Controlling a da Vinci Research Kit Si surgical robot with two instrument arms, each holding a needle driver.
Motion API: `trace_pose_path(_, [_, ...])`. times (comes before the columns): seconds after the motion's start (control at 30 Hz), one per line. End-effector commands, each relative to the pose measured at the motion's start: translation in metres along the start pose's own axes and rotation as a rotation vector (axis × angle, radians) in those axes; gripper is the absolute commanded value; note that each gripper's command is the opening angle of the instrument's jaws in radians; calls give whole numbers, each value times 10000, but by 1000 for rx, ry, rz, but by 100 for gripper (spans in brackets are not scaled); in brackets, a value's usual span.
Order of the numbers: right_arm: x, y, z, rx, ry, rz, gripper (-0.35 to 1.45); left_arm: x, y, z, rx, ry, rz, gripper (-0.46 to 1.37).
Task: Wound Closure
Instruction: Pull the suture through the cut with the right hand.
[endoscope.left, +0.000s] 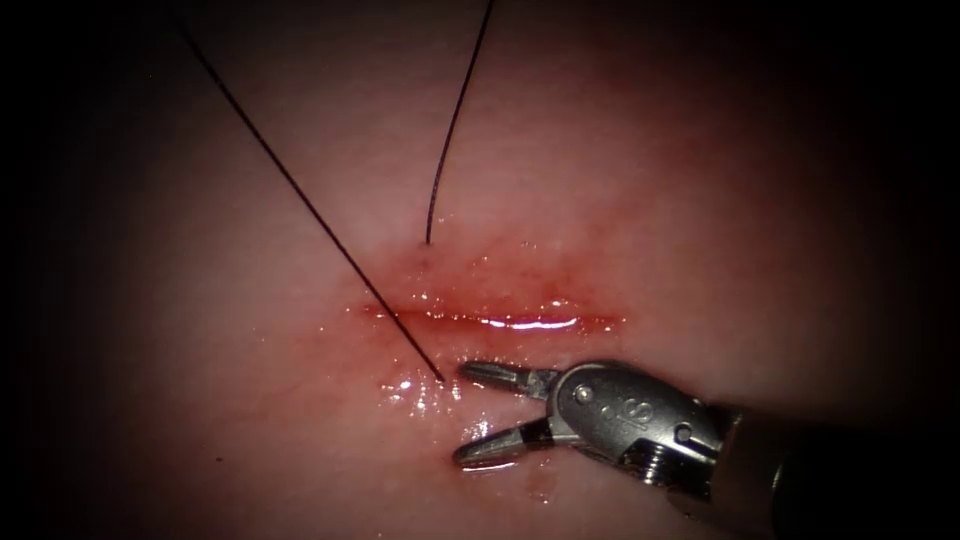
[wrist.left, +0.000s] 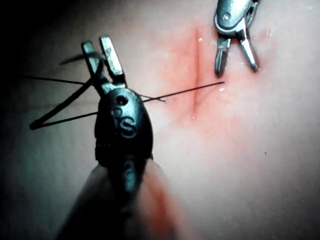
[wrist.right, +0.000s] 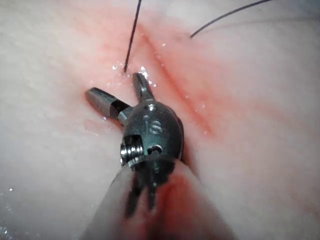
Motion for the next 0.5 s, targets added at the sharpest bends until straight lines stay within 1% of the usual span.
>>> trace_pose_path(0.03, [0, 0, 0, 4, 0, 0, 124, -4, 3, -1, -4, 0, -7, -35])
trace_pose_path(0.13, [1, -1, -1, 4, 0, 2, 125, -15, 15, -2, -13, -10, -12, -35])
trace_pose_path(0.27, [3, -1, -1, 4, 1, 4, 125, -33, 37, -3, -35, -39, 3, -35])
trace_pose_path(0.33, [3, -1, -1, 5, 1, 4, 125, -38, 43, -3, -39, -44, 7, -35])
trace_pose_path(0.4, [4, -2, -1, 5, 1, 5, 125, -49, 54, -3, -44, -54, 12, -35])
trace_pose_path(0.47, [4, -2, -1, 6, 1, 6, 125, -54, 58, -4, -47, -58, 15, -35])
trace_pose_path(0.5, [5, -2, -2, 6, 1, 7, 126, -60, 63, -5, -49, -62, 21, -35])
